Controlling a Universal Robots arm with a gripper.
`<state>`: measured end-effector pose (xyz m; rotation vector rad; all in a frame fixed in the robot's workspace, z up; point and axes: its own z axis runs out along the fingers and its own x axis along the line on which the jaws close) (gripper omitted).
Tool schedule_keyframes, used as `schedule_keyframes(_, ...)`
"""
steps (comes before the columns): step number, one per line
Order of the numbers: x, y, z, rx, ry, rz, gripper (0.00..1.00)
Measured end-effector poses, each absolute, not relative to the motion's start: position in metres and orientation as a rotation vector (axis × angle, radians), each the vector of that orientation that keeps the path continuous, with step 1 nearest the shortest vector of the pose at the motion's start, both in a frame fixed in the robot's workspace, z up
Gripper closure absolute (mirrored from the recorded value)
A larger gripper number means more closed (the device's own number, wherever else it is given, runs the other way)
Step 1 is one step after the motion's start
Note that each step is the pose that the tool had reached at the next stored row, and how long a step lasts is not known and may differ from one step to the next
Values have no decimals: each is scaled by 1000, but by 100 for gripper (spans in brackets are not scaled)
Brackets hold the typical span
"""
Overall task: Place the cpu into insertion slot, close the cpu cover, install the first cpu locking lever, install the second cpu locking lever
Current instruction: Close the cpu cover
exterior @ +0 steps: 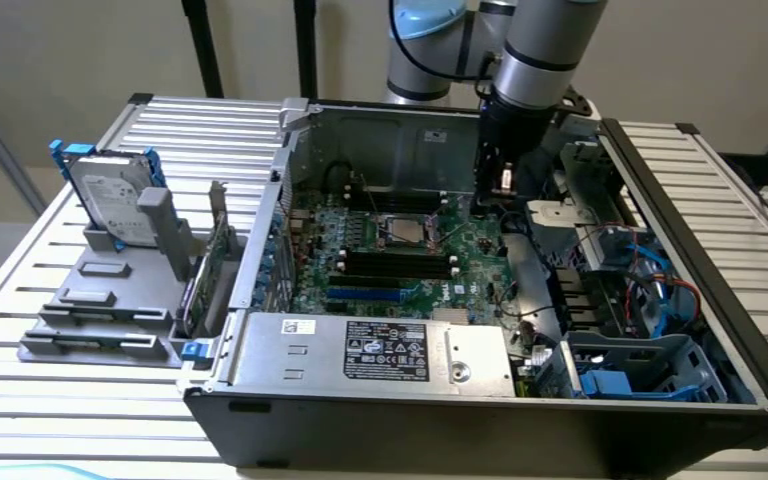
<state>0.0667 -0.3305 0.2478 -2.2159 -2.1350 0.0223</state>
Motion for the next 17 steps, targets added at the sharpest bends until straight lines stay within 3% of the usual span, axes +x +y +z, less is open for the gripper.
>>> schedule_keyframes(17,32,-331,248,-2186,-2105,86,89)
